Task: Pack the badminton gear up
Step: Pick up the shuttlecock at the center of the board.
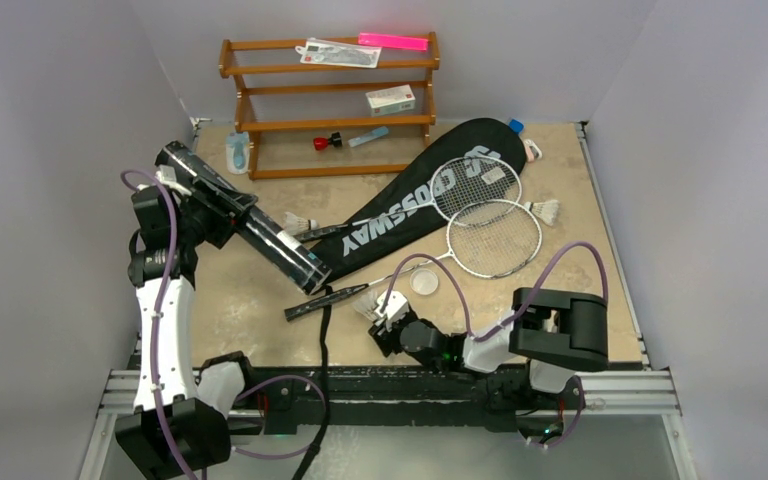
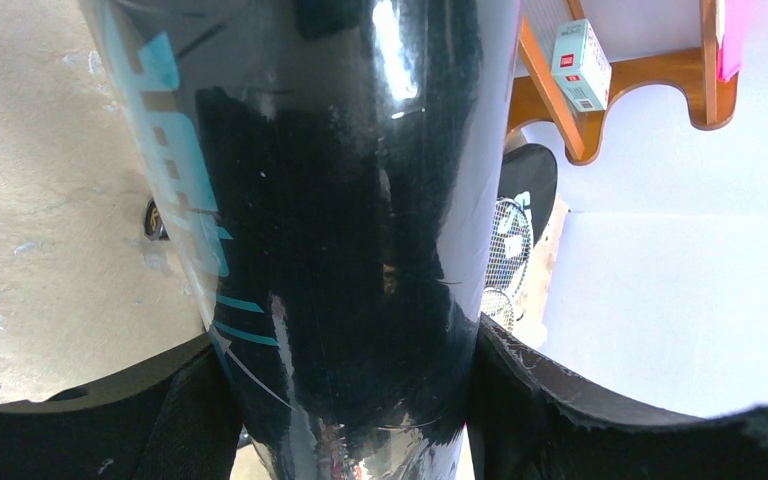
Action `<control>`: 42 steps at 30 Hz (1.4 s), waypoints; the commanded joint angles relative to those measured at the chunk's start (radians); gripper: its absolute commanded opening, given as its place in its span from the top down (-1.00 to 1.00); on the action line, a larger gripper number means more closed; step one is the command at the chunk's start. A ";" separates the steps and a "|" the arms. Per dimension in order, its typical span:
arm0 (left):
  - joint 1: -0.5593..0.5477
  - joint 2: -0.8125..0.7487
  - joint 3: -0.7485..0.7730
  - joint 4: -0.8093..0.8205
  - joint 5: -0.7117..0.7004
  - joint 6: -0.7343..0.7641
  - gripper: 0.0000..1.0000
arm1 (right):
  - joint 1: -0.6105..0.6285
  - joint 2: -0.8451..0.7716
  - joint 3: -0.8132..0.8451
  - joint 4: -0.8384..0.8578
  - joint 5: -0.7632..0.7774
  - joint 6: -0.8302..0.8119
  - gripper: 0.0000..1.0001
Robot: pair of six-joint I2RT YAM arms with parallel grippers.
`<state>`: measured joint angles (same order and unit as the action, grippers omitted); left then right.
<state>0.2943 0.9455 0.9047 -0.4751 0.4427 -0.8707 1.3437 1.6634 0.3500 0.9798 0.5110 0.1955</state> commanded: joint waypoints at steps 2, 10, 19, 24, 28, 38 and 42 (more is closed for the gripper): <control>0.008 0.005 0.012 0.055 0.025 0.022 0.07 | 0.005 0.033 0.028 0.040 0.039 -0.024 -0.07; 0.008 0.030 0.002 0.068 0.043 0.015 0.06 | 0.004 -0.025 0.000 0.040 0.035 -0.022 0.41; 0.008 0.115 -0.089 0.163 0.155 -0.075 0.06 | 0.005 -0.370 0.012 -0.375 -0.114 0.088 0.49; 0.008 0.182 -0.144 0.233 0.239 -0.140 0.07 | 0.003 -0.516 0.028 -0.473 -0.145 0.059 0.47; 0.008 0.218 -0.194 0.292 0.289 -0.215 0.08 | 0.004 -0.613 0.026 -0.494 -0.180 0.054 0.47; 0.008 0.229 -0.281 0.314 0.266 -0.263 0.07 | 0.004 -0.690 0.081 -0.498 -0.404 -0.006 0.48; 0.008 0.234 -0.291 0.314 0.267 -0.256 0.07 | 0.004 -0.705 0.088 -0.486 -0.410 -0.010 0.47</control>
<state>0.2943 1.1790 0.6216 -0.2180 0.6781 -1.1133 1.3437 0.9821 0.3923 0.4683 0.1482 0.2115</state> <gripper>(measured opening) 0.658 0.332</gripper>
